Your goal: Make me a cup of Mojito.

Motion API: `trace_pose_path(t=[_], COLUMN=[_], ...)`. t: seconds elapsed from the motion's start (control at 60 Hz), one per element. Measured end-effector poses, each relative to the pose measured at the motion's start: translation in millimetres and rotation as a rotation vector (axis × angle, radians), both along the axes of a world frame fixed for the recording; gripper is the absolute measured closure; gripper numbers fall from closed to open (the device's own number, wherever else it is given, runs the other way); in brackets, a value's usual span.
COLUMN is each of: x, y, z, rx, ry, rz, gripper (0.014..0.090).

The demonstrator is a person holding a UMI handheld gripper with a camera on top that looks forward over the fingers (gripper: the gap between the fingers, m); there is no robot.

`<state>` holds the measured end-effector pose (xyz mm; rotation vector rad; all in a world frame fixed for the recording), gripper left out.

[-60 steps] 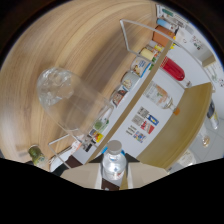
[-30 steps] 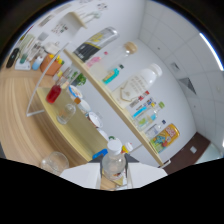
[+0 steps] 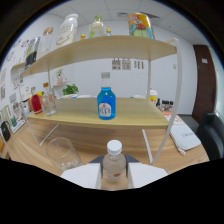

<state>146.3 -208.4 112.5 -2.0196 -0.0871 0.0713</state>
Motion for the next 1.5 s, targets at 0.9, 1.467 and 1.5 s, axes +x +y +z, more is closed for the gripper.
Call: trace_pose_path(t=[0.9,1.467,1.5], x=[8,-89,-99], y=[-11,-102,-105], z=[-65,84,86], rx=[-0.115,0.015,0.016], ry=[0.024,-0.005,-0.009], rz=[-0.035,-0.13,-0.129], gripper=[0.0215,0.0195,0.0195])
